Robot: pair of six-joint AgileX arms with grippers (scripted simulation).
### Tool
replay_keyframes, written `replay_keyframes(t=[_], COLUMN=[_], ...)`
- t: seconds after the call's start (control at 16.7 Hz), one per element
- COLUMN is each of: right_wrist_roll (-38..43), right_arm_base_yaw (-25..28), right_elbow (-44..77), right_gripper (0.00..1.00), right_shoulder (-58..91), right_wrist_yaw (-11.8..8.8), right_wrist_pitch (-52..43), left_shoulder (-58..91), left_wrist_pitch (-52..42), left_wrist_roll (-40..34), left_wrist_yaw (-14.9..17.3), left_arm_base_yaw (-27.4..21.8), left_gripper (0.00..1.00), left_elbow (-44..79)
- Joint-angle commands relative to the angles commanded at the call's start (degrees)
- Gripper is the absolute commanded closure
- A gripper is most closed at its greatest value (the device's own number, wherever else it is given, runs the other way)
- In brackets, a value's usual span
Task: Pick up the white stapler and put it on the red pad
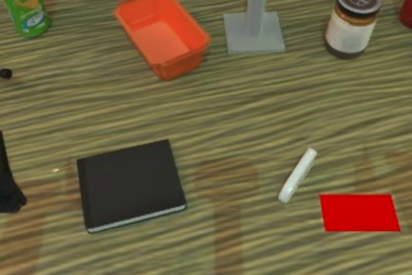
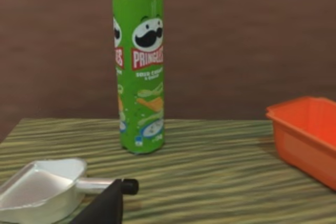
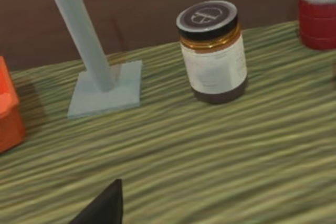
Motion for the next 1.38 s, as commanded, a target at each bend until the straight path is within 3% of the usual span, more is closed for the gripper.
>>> replay_keyframes(t=[0.48, 0.84, 1.14, 1.38], right_wrist_roll=[25.8, 42.5, 50.4, 51.4], right_arm_base_yaw=[12.0, 19.9, 23.6, 24.1], right_elbow=[34.2, 56.6, 67.8, 69.2], right_gripper=[0.0, 0.0, 0.0, 0.0], right_shoulder=[48.7, 77.3, 90.3, 91.9], right_wrist_yaw=[0.1, 0.0, 0.0, 0.1], right_wrist_pitch=[-26.4, -42.9, -50.2, -51.0], left_shoulder=[0.0, 0.0, 0.0, 0.0], left_wrist_pitch=[0.0, 0.0, 0.0, 0.0], left_wrist_roll=[0.0, 0.0, 0.0, 0.0], left_wrist_yaw=[0.0, 0.0, 0.0, 0.0], left_arm_base_yaw=[0.0, 0.0, 0.0, 0.0], left_gripper=[0.0, 0.0, 0.0, 0.0], left_elbow=[0.0, 0.0, 0.0, 0.0])
